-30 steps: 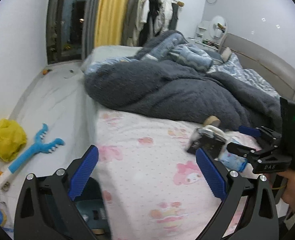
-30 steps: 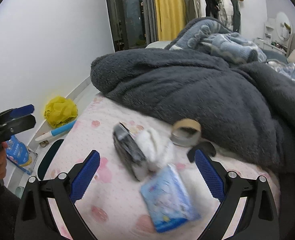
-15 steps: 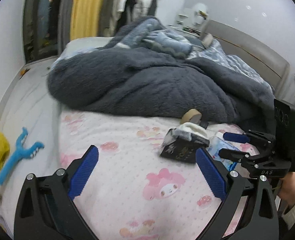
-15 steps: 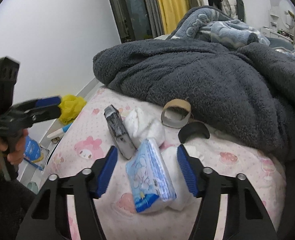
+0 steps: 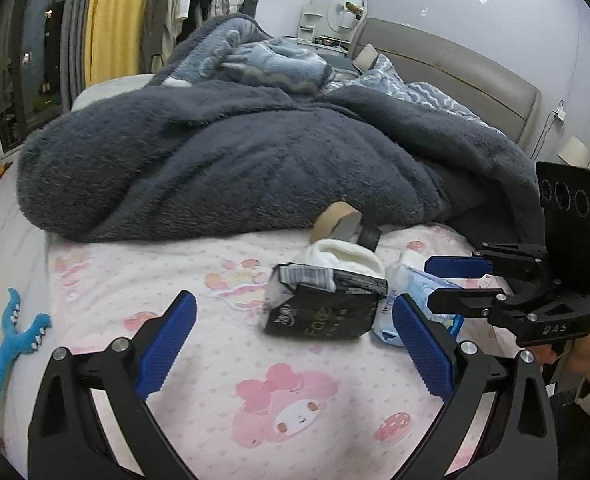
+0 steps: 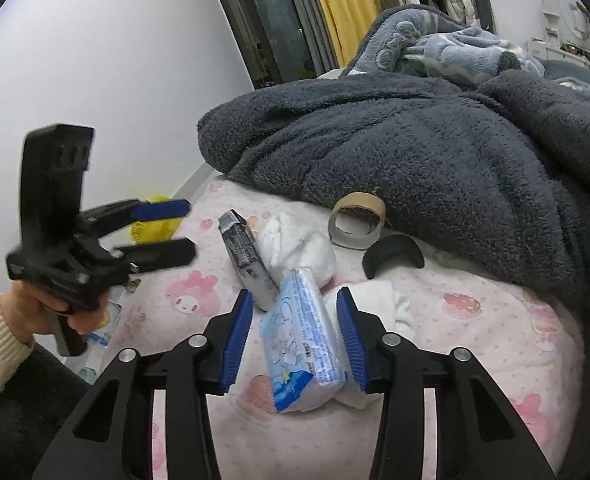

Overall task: Collect trash
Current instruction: 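Grasp the black tissue pack with the left gripper while the right gripper grasps the blue wipe pack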

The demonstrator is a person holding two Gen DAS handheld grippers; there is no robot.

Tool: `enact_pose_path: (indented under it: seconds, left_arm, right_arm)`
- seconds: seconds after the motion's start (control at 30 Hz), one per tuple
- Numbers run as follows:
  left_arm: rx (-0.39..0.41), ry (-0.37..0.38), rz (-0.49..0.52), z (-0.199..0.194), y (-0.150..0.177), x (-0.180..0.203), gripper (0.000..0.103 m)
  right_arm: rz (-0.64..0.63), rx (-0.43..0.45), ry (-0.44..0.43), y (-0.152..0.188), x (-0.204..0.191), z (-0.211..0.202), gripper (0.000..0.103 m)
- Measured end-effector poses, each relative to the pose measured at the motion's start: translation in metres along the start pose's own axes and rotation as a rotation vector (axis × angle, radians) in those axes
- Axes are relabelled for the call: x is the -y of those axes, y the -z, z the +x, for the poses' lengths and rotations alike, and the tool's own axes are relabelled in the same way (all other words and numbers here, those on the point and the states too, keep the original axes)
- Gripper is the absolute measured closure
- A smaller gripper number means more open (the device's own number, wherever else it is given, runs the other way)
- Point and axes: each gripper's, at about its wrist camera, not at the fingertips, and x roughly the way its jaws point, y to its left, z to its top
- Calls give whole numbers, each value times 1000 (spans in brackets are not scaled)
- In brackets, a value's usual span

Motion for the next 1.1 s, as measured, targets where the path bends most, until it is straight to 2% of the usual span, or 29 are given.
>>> enact_pose_path:
  seconds: [0.13, 0.27, 0.6, 0.77, 0.83, 0.97, 1.1]
  left_arm:
    - [-12, 26, 1, 11, 0, 5, 3]
    - [-29, 16, 25, 21, 1, 12, 3]
    - [-24, 40, -11, 36, -5, 16, 4]
    - [-25, 24, -21, 36, -3, 13, 6]
    - [-32, 25, -25, 36, -1, 12, 18]
    - [-50, 37, -24, 39, 3, 12, 25]
    - [-50, 21, -24, 36, 3, 13, 28]
  right_arm:
    - [25, -12, -17, 2, 3, 2, 61]
    - [50, -20, -57, 4, 7, 2, 66]
    - [25, -103, -110, 12, 0, 13, 66]
    - [-5, -137, -102, 14, -10, 20, 75]
    - [-24, -151, -77, 15, -13, 22, 77]
    - [-46, -171, -29, 16, -15, 24, 84]
    - [-52, -155, -9, 15, -15, 21, 88]
